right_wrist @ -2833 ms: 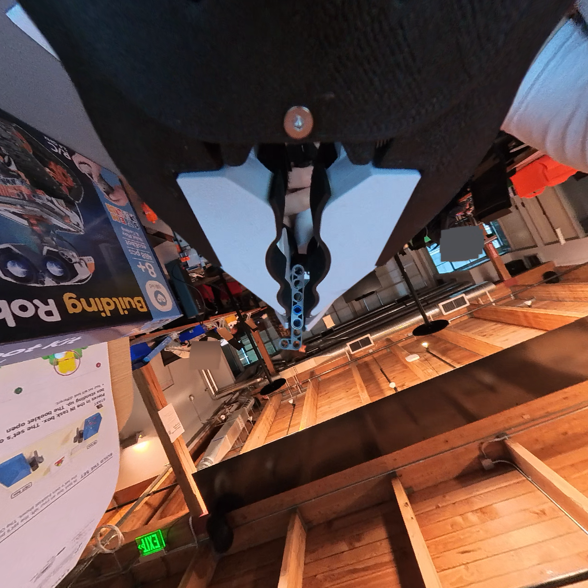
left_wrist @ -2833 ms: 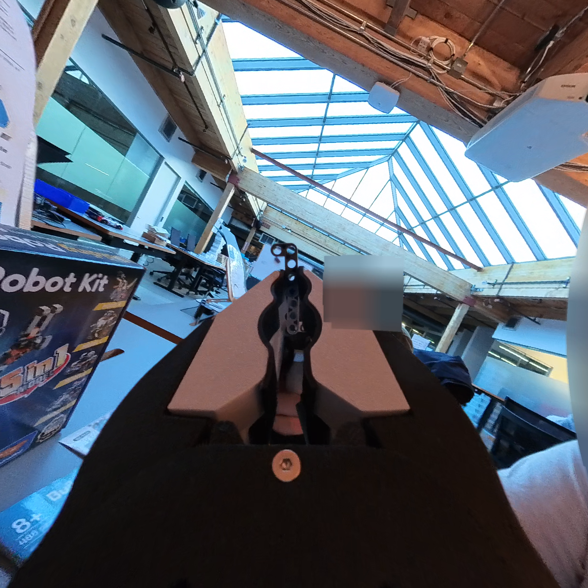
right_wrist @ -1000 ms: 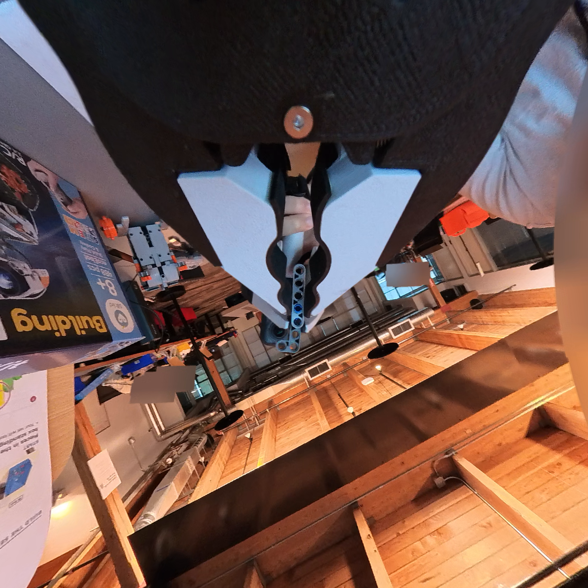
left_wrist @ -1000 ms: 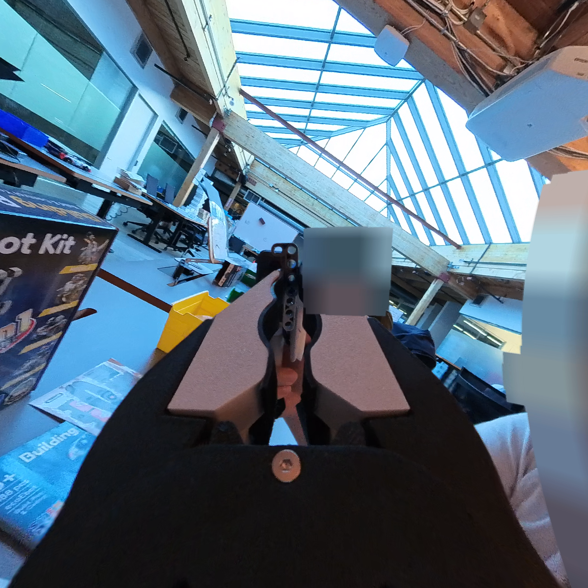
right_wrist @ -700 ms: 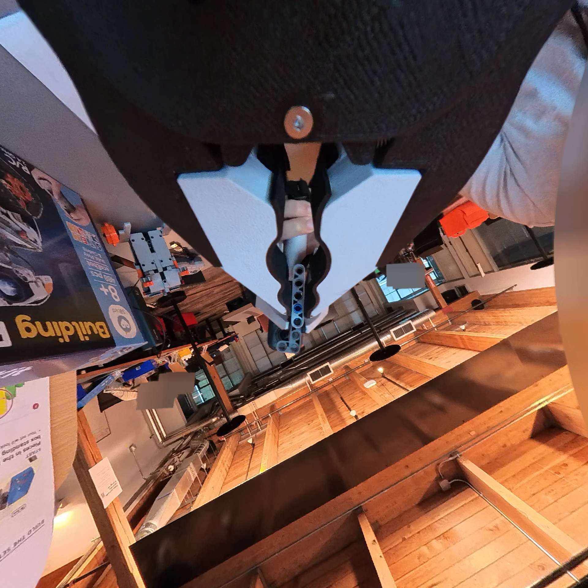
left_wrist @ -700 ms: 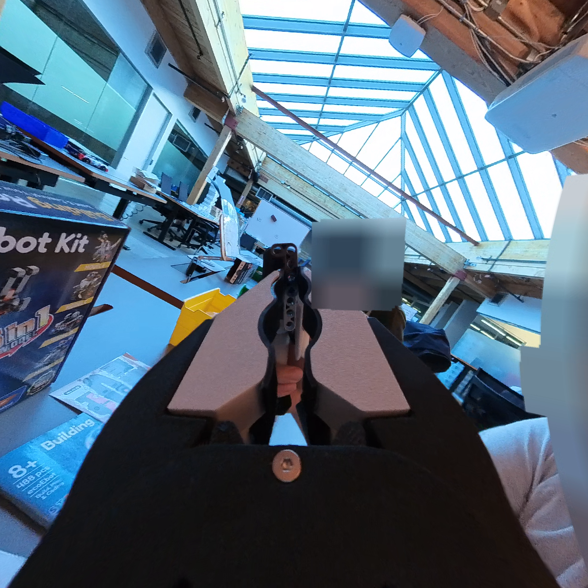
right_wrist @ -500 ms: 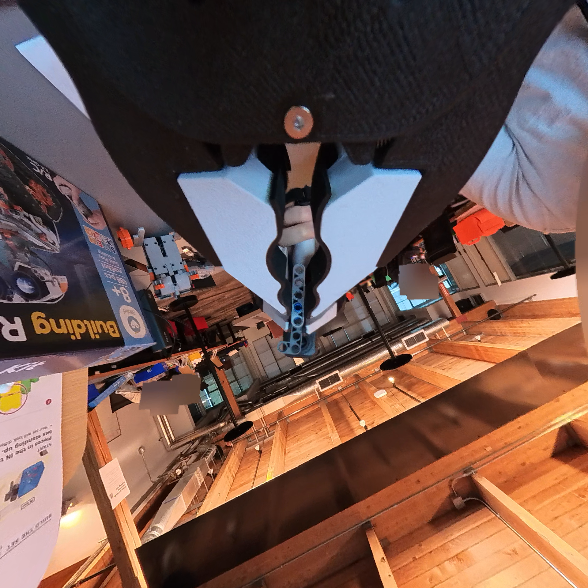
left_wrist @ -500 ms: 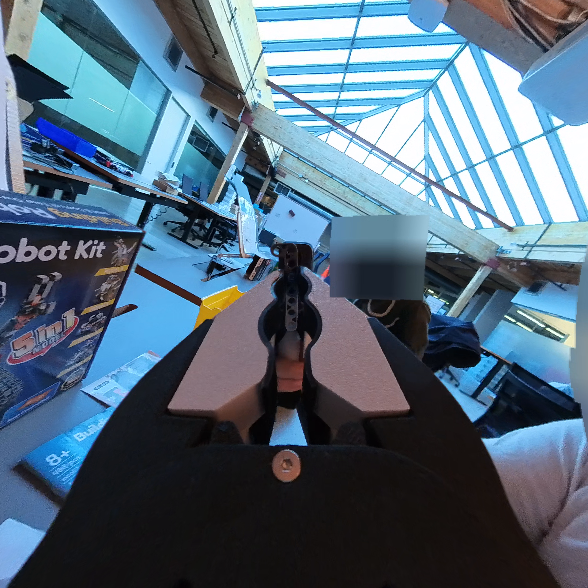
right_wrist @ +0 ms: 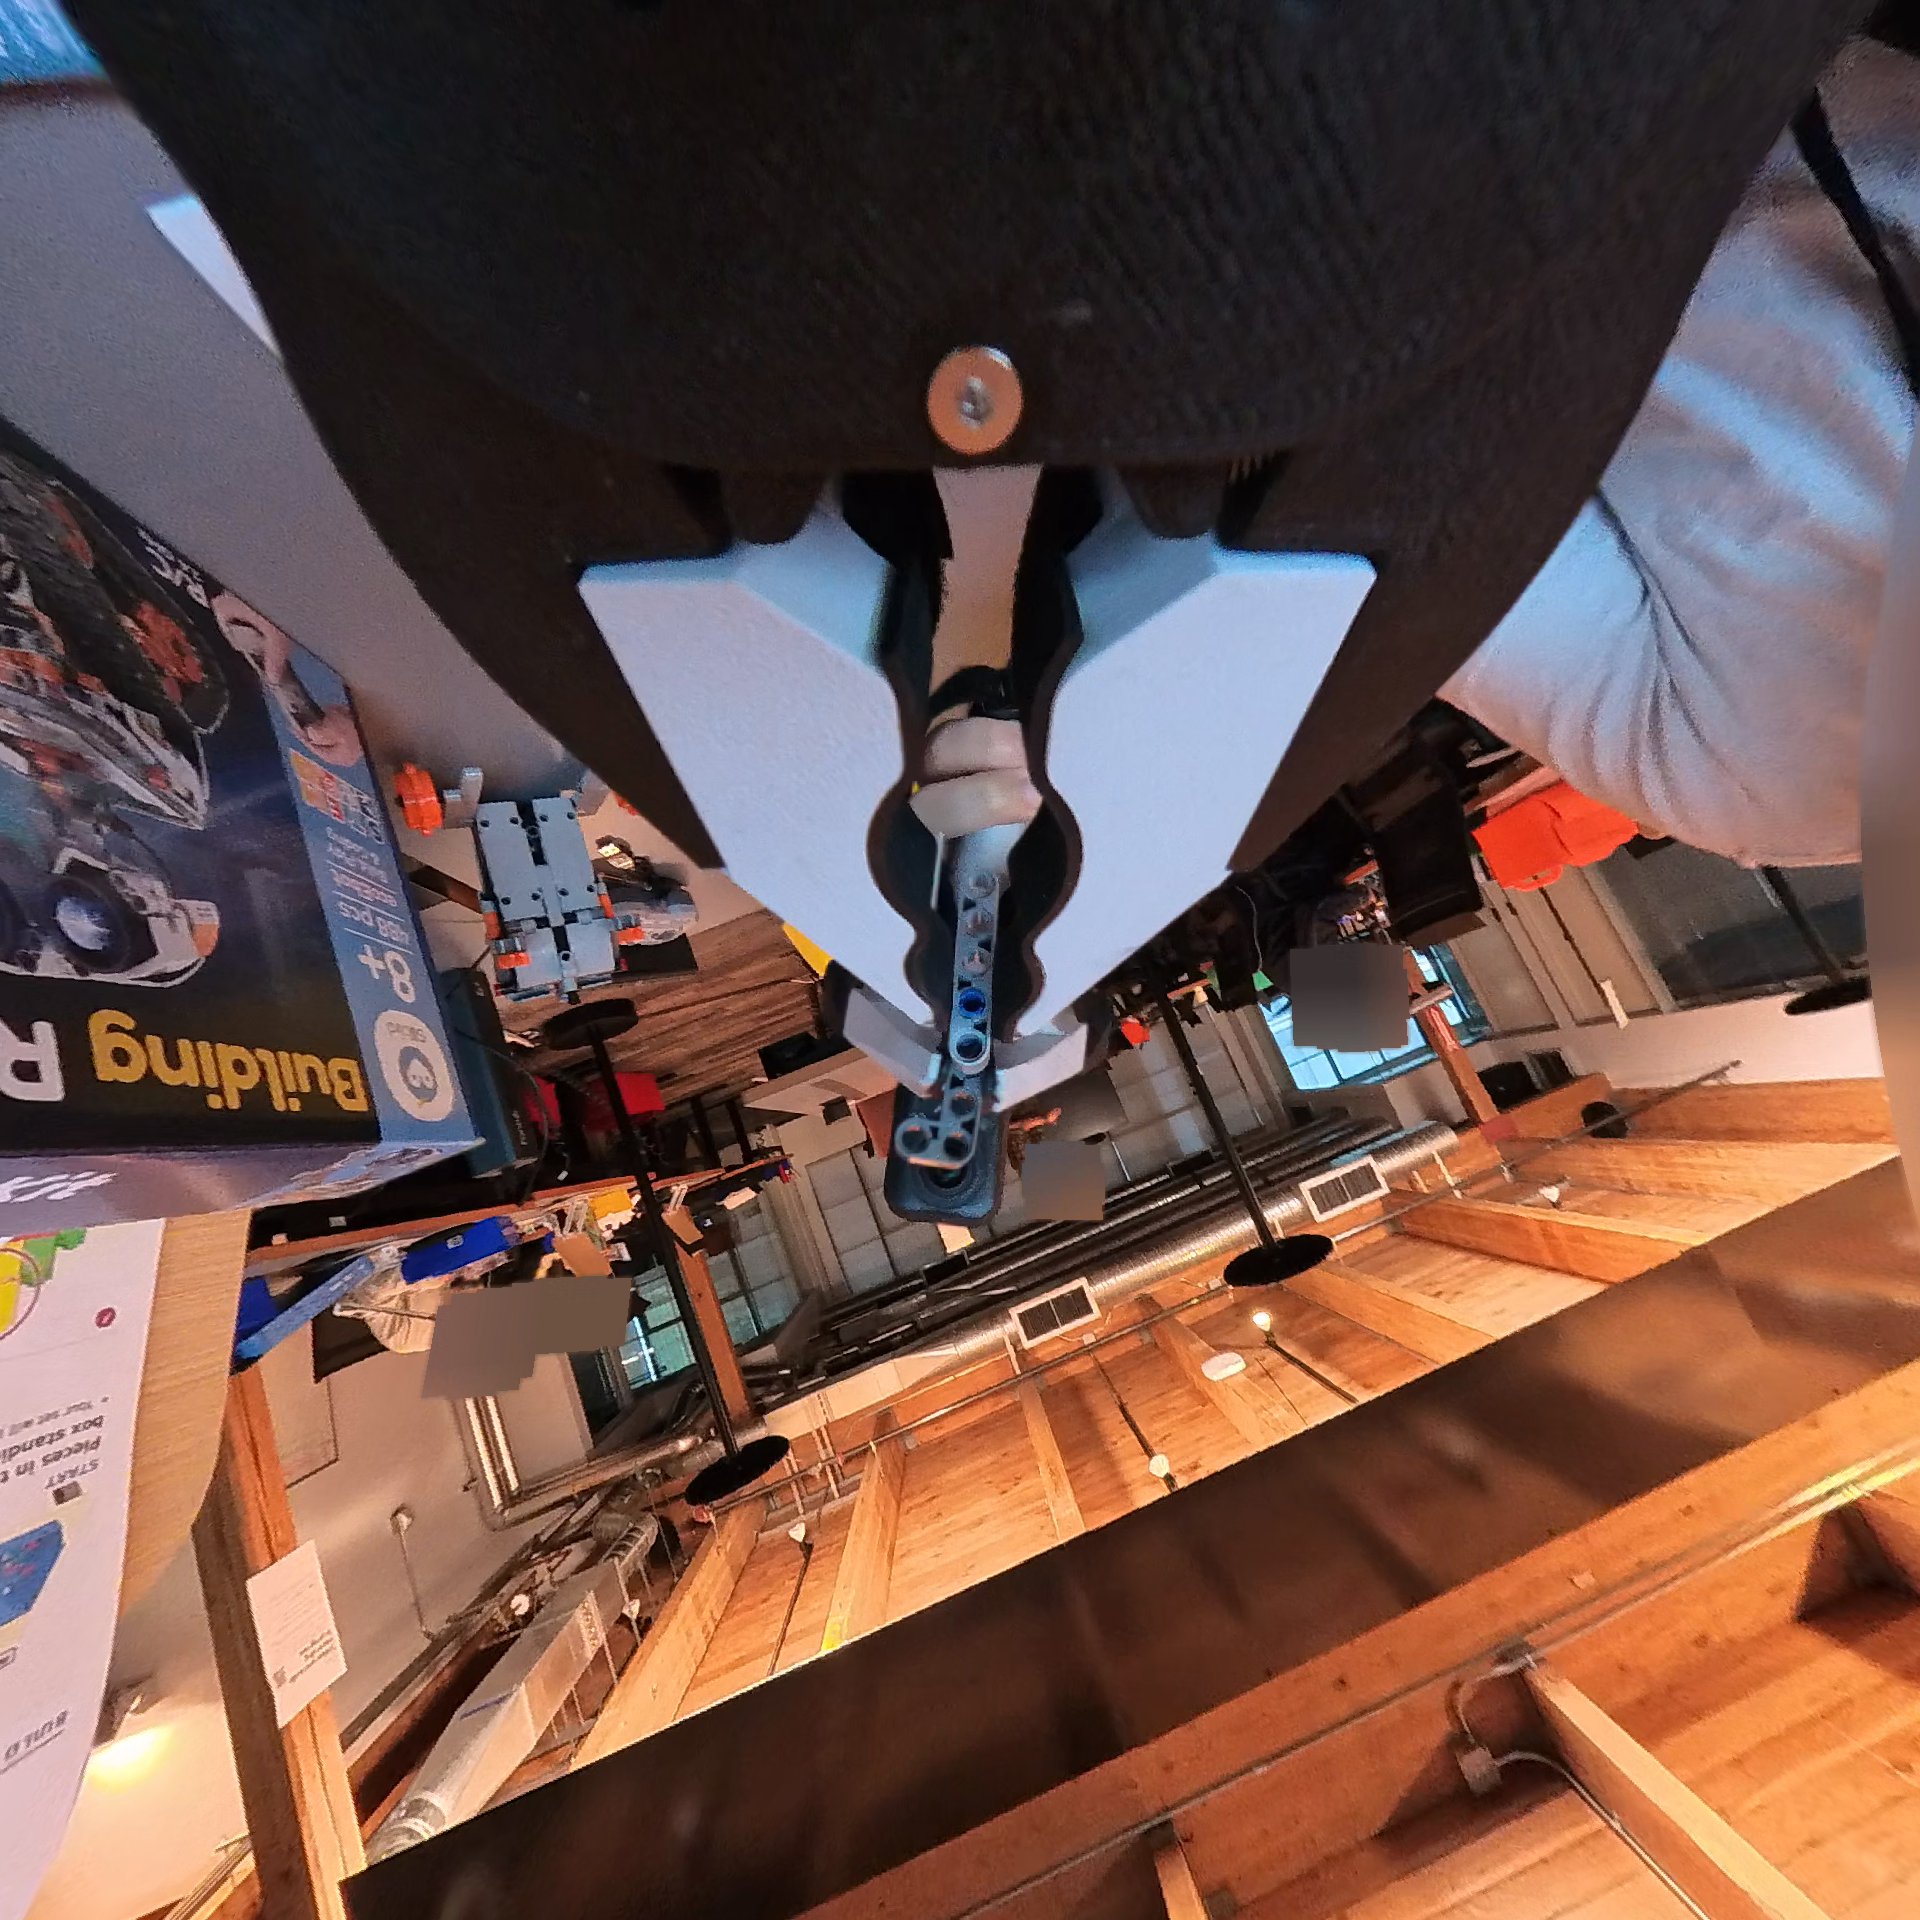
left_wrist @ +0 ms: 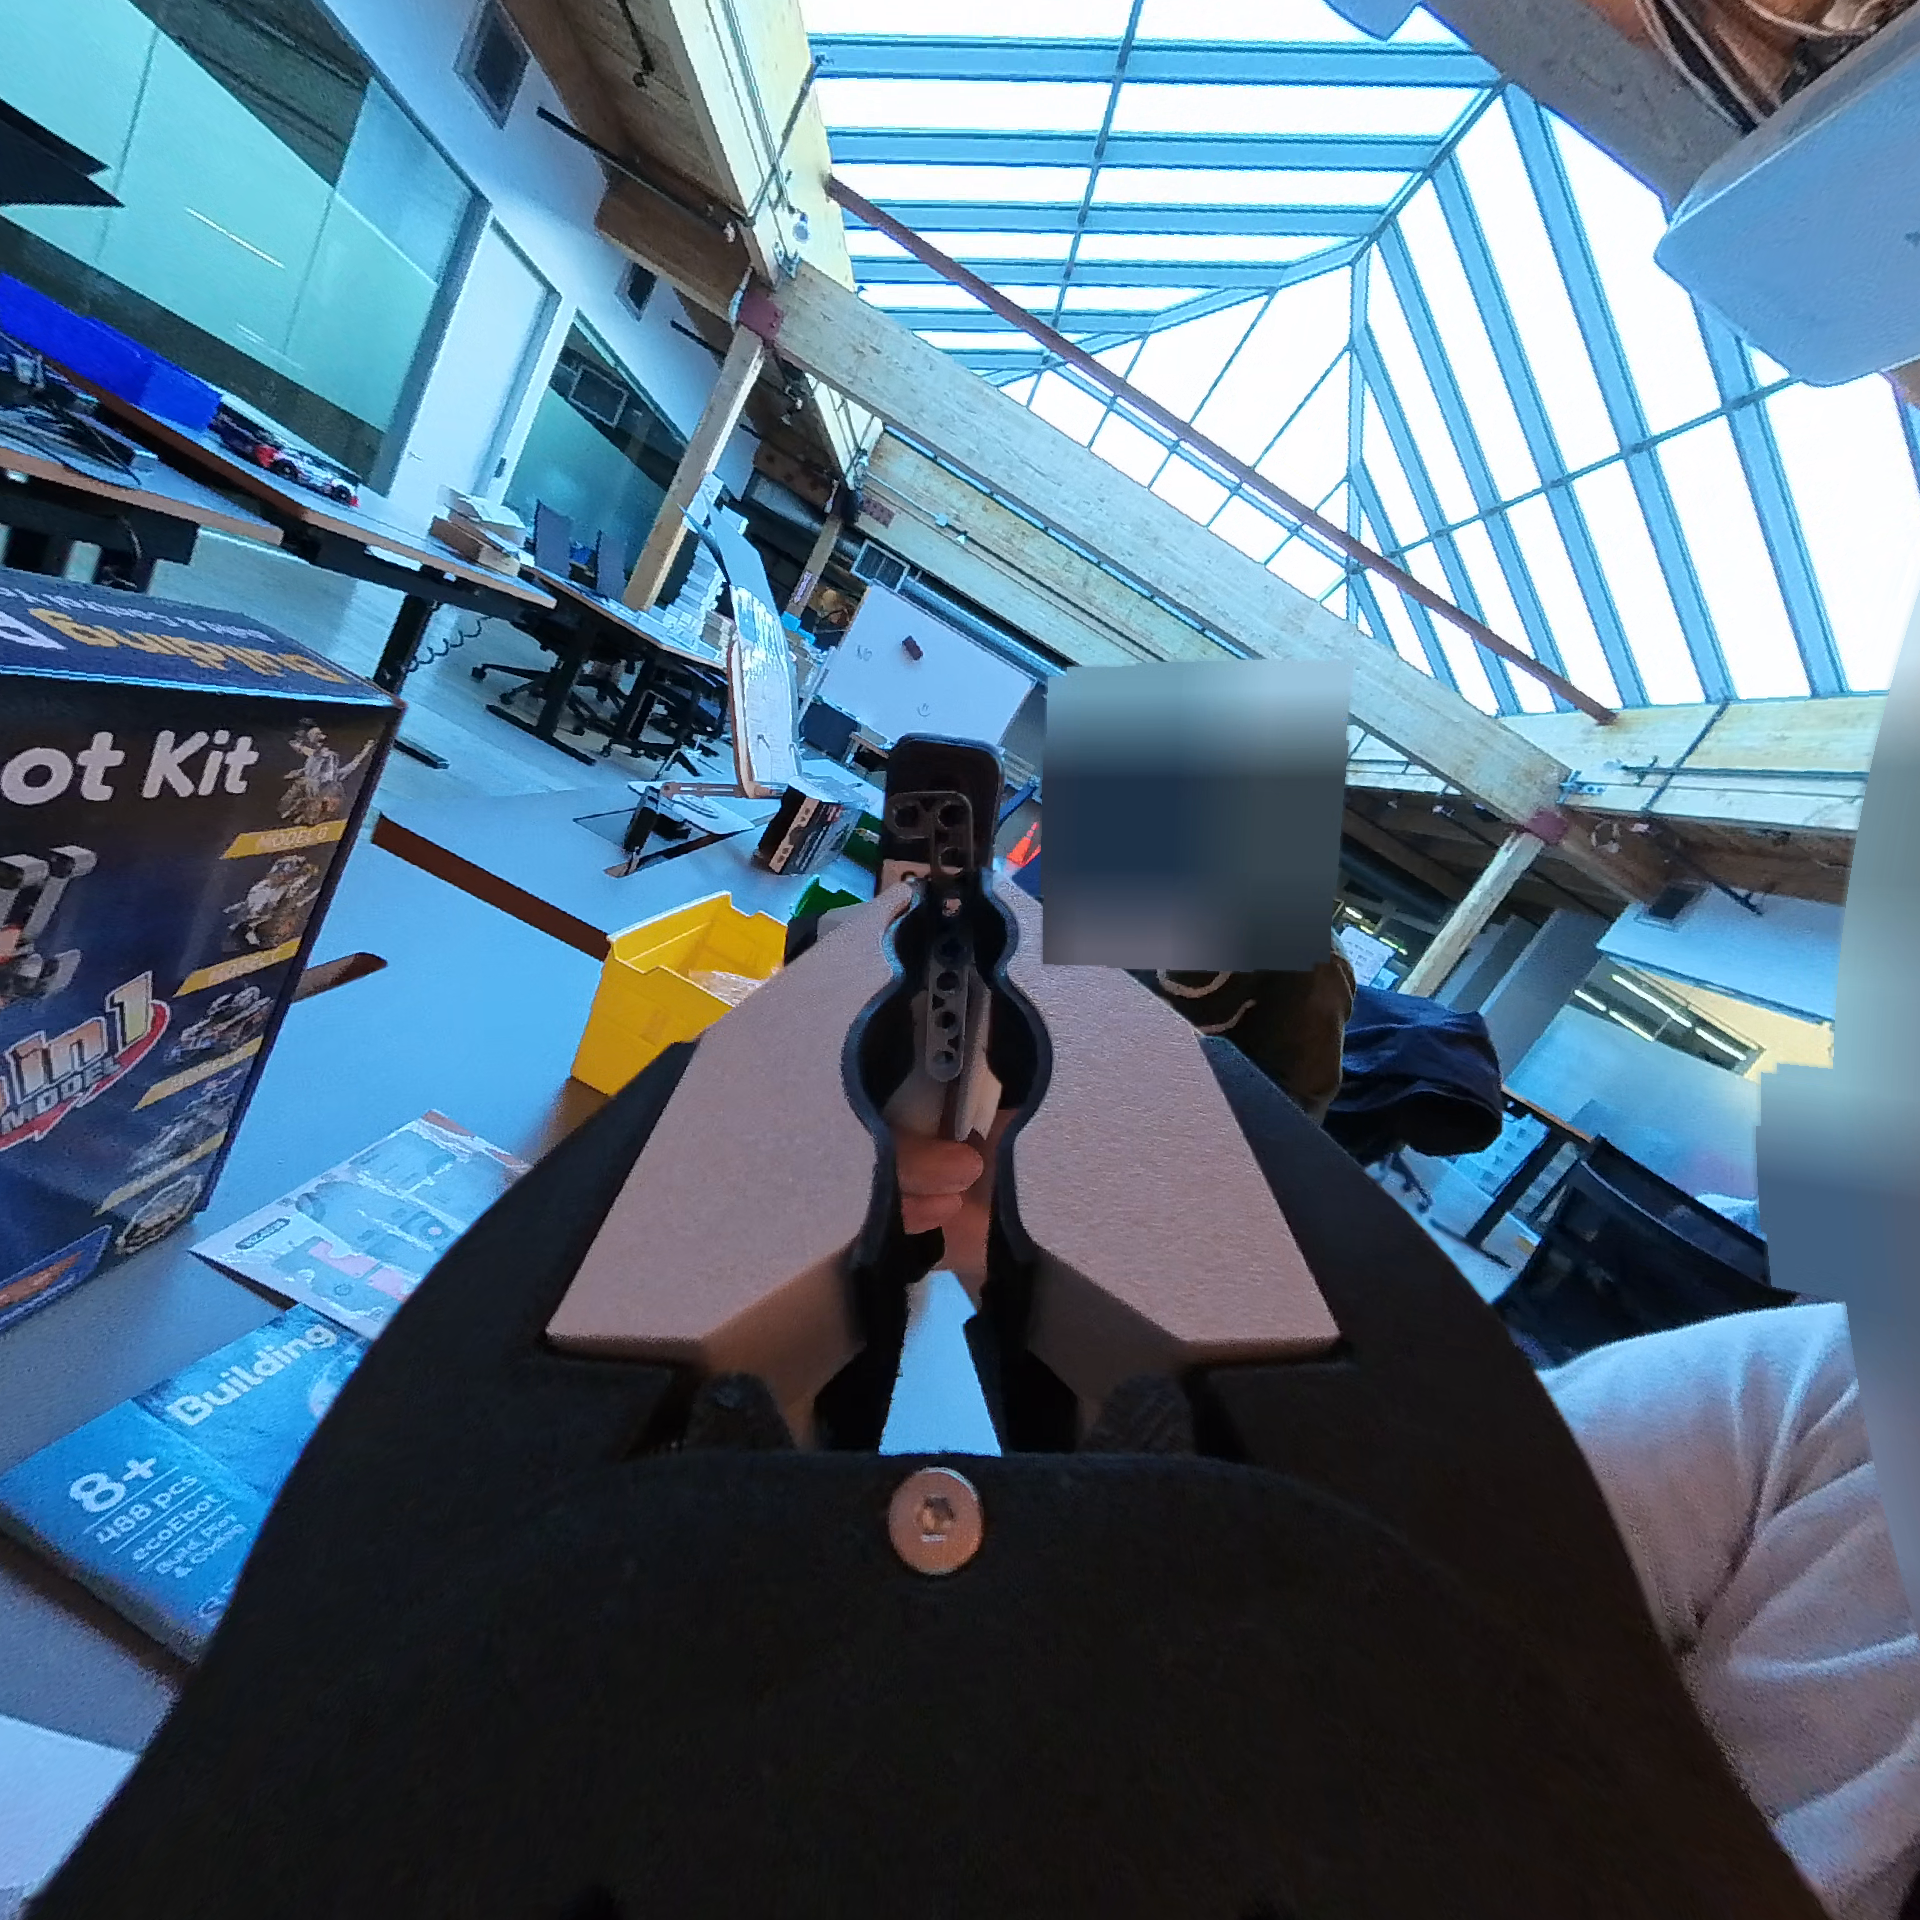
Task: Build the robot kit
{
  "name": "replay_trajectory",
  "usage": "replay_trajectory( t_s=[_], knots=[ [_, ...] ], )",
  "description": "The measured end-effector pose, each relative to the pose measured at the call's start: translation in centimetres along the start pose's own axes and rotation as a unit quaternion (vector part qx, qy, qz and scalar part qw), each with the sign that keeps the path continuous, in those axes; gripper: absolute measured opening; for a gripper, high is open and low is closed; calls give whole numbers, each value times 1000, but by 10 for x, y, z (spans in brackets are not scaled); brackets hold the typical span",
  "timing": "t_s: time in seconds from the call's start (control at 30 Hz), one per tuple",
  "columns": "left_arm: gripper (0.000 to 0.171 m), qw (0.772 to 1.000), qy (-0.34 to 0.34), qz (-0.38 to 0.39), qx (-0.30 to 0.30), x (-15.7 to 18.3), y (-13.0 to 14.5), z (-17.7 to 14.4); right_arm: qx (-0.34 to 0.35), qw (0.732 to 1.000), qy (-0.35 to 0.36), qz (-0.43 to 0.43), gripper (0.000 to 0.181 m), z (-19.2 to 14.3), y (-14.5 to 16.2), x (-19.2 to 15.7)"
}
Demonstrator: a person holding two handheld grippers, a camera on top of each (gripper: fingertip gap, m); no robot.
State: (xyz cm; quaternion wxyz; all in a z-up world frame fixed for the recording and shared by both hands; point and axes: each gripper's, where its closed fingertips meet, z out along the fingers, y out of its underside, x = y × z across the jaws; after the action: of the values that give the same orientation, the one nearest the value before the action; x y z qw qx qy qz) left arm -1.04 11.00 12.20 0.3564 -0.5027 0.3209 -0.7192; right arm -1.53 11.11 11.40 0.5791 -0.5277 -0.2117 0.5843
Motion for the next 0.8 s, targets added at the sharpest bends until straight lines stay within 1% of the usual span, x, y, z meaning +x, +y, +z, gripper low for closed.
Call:
replay_trajectory(
  t_s=[0.23, 0.3, 0.33, 0.47, 0.53, 0.6, 0.67, 0.8],
  knots=[
    [4, 1000, -2, 17, -1, 3, 2, 3, -23, 998, 26, -53, 4, -2, -1, -4],
    [3, 999, -14, 30, 5, 2, 0, 3, -23, 996, 42, -74, 5, -1, -2, -3],
    [3, 999, -13, 34, 10, 3, -1, 3, -18, 996, 39, -78, 5, 0, -4, -5],
    [4, 999, -4, 33, 26, 7, -5, 4, -1, 997, 29, -66, 5, 1, -7, -7],
    [4, 1000, 9, 24, 18, 9, -3, 4, -4, 999, 12, -43, 4, 1, -6, -9],
    [4, 1000, 8, 28, 11, 7, -2, 2, -8, 999, 11, -38, 5, 1, -3, -7],
    [4, 1000, 20, 22, 1, 10, 0, 2, -8, 1000, -13, -20, 4, 0, -2, -10],
    [4, 1000, 18, 18, -6, 9, 2, 2, -12, 999, -11, -29, 5, -1, 0, -9]
  ],
)
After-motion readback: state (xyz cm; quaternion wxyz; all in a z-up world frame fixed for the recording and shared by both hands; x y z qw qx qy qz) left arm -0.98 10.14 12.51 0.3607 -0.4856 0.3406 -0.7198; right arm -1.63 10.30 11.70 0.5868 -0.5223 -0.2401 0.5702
